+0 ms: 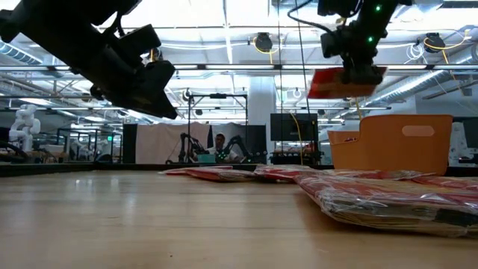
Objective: Sort popcorn bags into baskets
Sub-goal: Put the red popcorn bag into the orange container
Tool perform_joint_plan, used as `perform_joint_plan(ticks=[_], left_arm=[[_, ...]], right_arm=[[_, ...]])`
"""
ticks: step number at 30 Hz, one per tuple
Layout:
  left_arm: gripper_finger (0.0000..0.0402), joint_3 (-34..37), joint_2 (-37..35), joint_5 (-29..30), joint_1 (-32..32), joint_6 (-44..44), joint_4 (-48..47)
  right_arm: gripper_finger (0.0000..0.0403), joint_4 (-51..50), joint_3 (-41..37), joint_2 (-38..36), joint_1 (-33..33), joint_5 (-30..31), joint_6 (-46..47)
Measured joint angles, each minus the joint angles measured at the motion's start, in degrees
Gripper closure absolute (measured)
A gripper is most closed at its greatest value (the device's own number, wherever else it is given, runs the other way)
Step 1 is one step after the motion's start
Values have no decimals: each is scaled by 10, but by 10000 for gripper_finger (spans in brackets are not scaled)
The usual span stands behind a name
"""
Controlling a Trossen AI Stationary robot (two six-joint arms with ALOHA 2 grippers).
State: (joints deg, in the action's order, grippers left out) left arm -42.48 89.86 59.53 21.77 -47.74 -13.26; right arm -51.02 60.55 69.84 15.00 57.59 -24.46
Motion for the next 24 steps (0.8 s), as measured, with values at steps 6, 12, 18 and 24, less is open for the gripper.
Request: perform_joint_plan(ticks=[6, 12, 18, 24], left_arm=[[229, 0, 0, -13, -4, 0, 3], [229, 0, 0, -25, -4, 5, 18], [229, 0, 0, -27, -4, 10, 25], [229, 0, 0, -27, -4, 11, 24]], right_arm=[[385, -3, -24, 0, 64, -40, -9], [385, 31, -60, 0, 120, -40, -46], [385, 84, -98, 0, 169, -85, -94], [385, 142, -126, 0, 198, -104, -124]])
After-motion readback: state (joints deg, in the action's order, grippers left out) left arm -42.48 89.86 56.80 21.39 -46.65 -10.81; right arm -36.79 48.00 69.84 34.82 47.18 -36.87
